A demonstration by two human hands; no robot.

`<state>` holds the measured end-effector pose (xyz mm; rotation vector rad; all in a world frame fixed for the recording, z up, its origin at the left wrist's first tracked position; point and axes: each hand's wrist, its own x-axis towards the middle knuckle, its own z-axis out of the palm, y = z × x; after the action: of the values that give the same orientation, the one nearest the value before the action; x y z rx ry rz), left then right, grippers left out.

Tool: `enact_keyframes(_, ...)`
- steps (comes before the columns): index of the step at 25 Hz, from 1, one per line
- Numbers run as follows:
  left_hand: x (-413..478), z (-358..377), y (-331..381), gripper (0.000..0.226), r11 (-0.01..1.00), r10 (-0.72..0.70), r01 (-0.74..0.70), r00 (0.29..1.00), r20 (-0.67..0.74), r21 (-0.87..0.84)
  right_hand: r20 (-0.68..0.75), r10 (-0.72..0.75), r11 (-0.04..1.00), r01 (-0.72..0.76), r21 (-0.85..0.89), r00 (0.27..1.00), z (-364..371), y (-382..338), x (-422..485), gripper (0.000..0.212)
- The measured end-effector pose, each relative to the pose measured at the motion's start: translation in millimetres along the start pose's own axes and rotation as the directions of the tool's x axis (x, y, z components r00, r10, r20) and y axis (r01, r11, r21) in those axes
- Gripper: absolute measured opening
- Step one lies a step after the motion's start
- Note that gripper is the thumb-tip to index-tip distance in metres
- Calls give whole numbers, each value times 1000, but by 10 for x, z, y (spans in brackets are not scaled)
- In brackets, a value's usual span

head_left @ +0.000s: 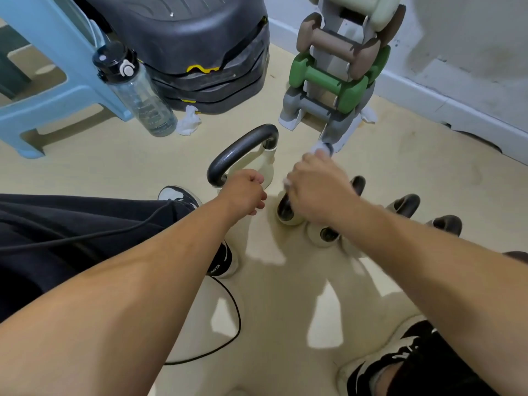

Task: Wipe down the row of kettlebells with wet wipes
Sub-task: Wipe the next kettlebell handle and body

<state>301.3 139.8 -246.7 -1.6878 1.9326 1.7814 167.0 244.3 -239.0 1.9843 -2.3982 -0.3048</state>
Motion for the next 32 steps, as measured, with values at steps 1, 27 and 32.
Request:
enact_keyframes(1, -17, -15, -19, 32, 1000, -5, 5, 1000, -7, -10, -23, -94, 995, 93, -25, 995, 47, -178, -89, 50)
enact_keyframes(27, -11, 63, -109, 23, 999, 34, -37, 996, -78, -34, 527, 780, -331, -493, 804, 336, -436, -76, -369, 46)
enact_keyframes(32, 36, 51, 24, 26, 990, 32, -52, 988, -148, -129, 498, 734, -225, -527, 819, 461, -621, 184, -194, 30)
